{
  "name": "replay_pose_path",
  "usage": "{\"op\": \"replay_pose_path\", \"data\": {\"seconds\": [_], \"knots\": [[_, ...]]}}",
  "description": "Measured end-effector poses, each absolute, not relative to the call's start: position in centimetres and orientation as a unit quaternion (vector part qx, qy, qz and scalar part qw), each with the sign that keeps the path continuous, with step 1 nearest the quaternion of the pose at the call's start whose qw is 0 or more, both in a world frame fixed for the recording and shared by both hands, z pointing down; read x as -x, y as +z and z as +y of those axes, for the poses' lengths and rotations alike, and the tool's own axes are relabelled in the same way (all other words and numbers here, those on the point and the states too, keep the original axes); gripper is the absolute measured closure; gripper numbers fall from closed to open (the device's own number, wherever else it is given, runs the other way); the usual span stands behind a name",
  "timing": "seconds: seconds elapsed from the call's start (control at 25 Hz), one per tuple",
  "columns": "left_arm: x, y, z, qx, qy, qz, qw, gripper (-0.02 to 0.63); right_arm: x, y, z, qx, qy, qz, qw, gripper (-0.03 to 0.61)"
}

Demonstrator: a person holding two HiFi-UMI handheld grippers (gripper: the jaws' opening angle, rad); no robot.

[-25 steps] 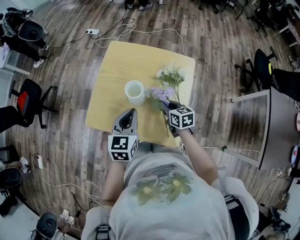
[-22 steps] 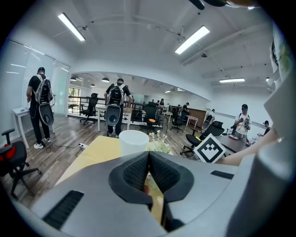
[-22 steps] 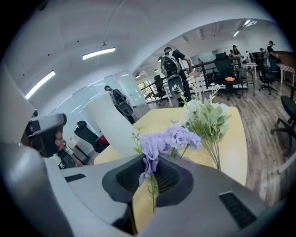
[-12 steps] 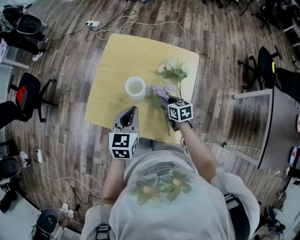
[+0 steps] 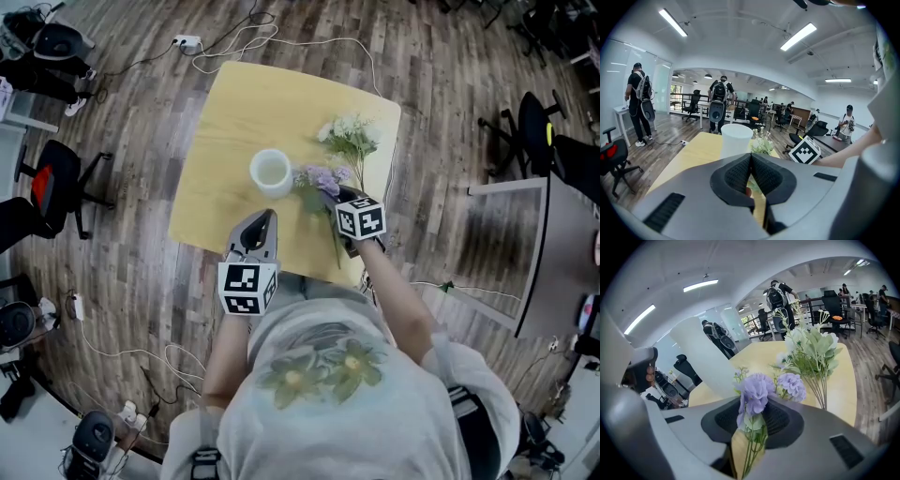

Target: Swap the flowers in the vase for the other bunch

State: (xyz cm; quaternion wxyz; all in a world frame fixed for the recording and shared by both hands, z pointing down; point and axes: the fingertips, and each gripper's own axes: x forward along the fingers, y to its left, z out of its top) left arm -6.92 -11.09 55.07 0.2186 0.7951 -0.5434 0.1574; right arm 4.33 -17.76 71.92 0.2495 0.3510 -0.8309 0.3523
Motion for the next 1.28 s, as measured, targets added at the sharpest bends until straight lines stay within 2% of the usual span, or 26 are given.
{"op": "replay_pose_path", "data": {"seconds": [0.16, 0.4, 1.08, 1.28], "knots": [[6.9, 55.0, -11.1, -0.795, 0.156, -0.545, 0.218, 0.595, -4.6, 70.8, -17.6, -0.355, 0.335, -0.836, 0.251, 0.428], [6.7, 54.5, -11.3, -0.798, 0.151, -0.543, 0.214, 0.595, -5.5, 68.6, -17.5, -0.371, 0.291, -0.842, 0.262, 0.382], [8.2, 51.9, -11.1, -0.795, 0.137, -0.558, 0.193, 0.595, -9.7, 62.6, -19.4, -0.421, 0.251, -0.844, 0.219, 0.380], [8.4, 51.7, -11.5, -0.793, 0.136, -0.562, 0.191, 0.595, -11.0, 62.6, -21.3, -0.433, 0.252, -0.835, 0.227, 0.353]]}}
